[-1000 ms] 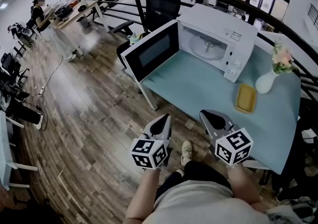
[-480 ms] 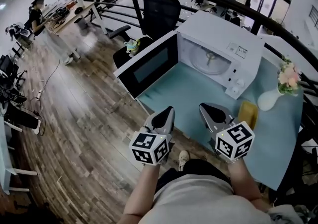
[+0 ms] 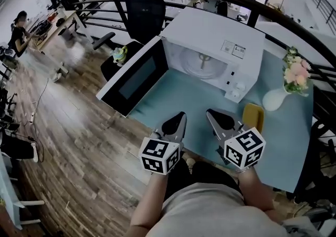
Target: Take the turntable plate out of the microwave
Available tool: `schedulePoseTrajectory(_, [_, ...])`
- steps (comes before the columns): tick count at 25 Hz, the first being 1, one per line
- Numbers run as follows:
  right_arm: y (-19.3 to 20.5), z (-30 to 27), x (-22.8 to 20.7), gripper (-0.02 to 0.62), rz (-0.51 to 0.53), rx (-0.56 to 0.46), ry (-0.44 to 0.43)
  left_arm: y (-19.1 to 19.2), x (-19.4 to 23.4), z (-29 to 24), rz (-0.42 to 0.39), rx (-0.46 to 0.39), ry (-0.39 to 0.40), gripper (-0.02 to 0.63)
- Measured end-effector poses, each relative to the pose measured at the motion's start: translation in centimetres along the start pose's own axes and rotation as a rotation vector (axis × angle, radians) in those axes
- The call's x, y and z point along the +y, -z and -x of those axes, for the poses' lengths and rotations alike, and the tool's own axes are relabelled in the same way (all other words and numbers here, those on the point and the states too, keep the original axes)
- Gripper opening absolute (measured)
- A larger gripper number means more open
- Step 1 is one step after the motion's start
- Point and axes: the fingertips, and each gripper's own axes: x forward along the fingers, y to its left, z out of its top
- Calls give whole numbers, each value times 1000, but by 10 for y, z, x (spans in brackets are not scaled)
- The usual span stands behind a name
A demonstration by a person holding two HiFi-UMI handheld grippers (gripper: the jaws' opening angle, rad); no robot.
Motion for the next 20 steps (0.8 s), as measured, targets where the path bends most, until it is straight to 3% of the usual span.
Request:
schedulePoseTrajectory(13, [18, -21, -68, 23, -91, 52, 218, -3, 46, -75, 20, 83, 118, 2])
schedulePoseTrajectory(20, [23, -39, -88, 23, -176, 50, 336, 0, 64, -111, 17, 158, 226, 3])
